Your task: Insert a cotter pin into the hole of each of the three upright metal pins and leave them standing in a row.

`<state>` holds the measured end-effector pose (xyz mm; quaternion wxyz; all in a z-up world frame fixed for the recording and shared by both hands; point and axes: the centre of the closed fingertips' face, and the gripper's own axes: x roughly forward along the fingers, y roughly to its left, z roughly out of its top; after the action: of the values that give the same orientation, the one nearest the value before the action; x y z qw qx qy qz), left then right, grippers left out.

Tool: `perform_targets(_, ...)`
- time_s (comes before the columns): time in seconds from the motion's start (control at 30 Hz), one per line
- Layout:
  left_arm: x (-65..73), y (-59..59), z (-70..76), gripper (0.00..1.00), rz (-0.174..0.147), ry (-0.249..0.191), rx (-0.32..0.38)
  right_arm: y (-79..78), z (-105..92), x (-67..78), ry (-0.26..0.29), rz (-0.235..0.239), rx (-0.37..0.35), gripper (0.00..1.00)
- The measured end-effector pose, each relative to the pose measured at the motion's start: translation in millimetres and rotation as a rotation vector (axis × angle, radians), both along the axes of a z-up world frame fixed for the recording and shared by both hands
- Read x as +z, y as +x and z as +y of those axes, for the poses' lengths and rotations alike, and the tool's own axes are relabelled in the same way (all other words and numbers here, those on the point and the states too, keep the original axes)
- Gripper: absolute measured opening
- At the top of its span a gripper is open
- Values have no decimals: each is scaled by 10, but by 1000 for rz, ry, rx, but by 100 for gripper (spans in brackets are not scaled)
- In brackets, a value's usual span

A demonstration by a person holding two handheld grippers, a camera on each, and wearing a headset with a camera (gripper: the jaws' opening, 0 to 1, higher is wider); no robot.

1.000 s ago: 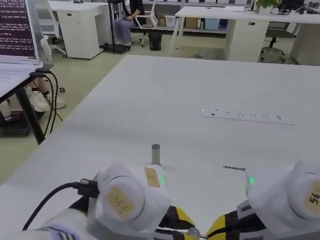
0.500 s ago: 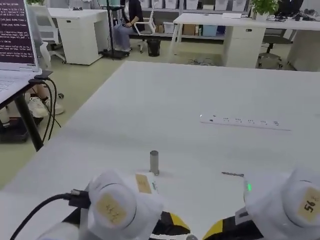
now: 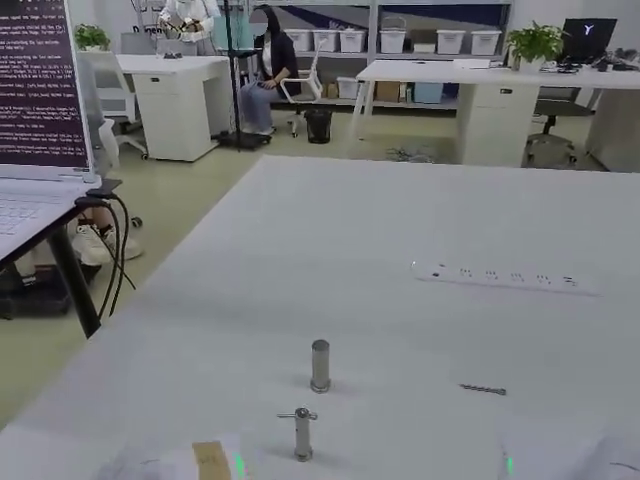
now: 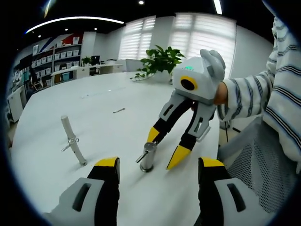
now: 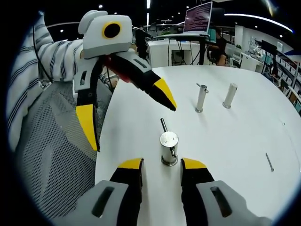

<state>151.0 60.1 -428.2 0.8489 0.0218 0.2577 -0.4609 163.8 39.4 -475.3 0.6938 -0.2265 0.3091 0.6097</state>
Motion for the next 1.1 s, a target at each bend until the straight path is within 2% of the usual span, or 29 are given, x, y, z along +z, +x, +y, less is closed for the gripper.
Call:
perform_targets(0.2,-29,-65,121,87,-6,26,69,7,44,-48,9,-7,7,30)
perform_targets(0.27,-56,-50,198,95,-17,60,101,15,57,-51,14,-6,6,30)
perform_targets(0.3,-81,-44,238,98,-11,77,117,22,62,-53,15,-8,6,30)
perform_targets(0.37,-89,-41,277,99,-7,82,130,34,69,-54,17,-11,4,30)
perform_targets(0.47,-78,-42,311,99,8,63,151,45,82,-61,24,-10,1,31)
perform_targets(0.67,-74,-24,354,99,16,58,191,37,110,-98,24,-6,7,29)
perform_targets(0.73,-94,-44,359,99,32,61,196,43,124,-105,28,-11,7,29)
perform_targets(0.83,-122,-69,361,99,37,70,194,38,160,-107,40,-14,13,28)
perform_targets(1.1,-124,-105,378,99,45,61,204,45,254,-101,55,-30,21,24)
